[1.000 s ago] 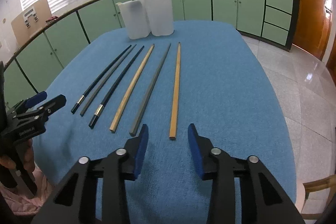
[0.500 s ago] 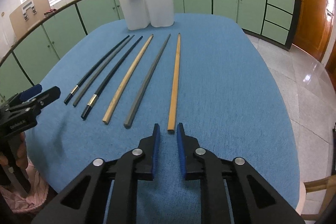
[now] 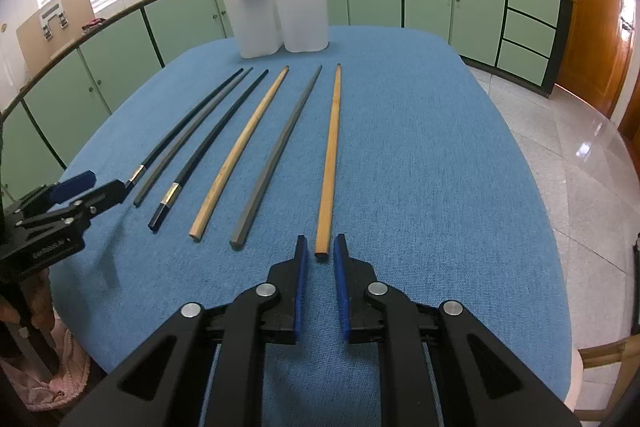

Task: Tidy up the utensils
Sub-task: 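Close the left gripper on a black chopstick while the right grasps a wooden chopstick, then lift both chopsticks and carry them over the white caddy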

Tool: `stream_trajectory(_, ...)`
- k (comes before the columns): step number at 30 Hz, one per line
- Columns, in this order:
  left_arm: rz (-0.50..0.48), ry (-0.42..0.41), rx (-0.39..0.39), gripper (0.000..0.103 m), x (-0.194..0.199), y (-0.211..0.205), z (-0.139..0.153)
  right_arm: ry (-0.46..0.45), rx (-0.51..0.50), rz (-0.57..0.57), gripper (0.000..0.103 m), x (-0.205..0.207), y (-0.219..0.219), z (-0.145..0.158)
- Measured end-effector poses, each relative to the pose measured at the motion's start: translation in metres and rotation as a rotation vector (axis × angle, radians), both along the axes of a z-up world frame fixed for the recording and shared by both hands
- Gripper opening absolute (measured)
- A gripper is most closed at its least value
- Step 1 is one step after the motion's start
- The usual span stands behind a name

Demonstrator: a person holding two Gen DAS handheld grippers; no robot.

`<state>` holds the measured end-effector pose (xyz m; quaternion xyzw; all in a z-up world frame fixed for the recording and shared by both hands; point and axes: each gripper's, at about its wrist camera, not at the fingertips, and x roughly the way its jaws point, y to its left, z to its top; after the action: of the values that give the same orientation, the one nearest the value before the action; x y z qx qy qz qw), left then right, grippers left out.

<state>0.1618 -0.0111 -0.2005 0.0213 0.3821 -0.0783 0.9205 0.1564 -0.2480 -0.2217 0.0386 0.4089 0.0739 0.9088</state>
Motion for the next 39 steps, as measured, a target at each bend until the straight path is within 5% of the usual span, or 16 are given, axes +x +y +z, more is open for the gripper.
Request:
stream_trajectory(13, -0.031, 0.025, -0.018, 0.033, 0.002, -0.004, -0.005, 0.0, 0.005, -0.004, 0.013, 0.0, -0.001, 0.0)
stream_trajectory(17, -0.046, 0.024, -0.015, 0.033, 0.0, -0.01, -0.006, 0.0, 0.007, -0.005, 0.013, 0.0, -0.002, 0.0)
stream_trajectory(25, -0.052, 0.019, -0.012, 0.007, -0.001, -0.016, -0.007, -0.001, 0.01, -0.011, 0.014, 0.001, -0.001, -0.001)
stream_trajectory(39, -0.036, 0.02, 0.01, 0.006, -0.001, -0.017, -0.001, 0.001, -0.013, -0.022, 0.007, 0.003, 0.001, 0.002)
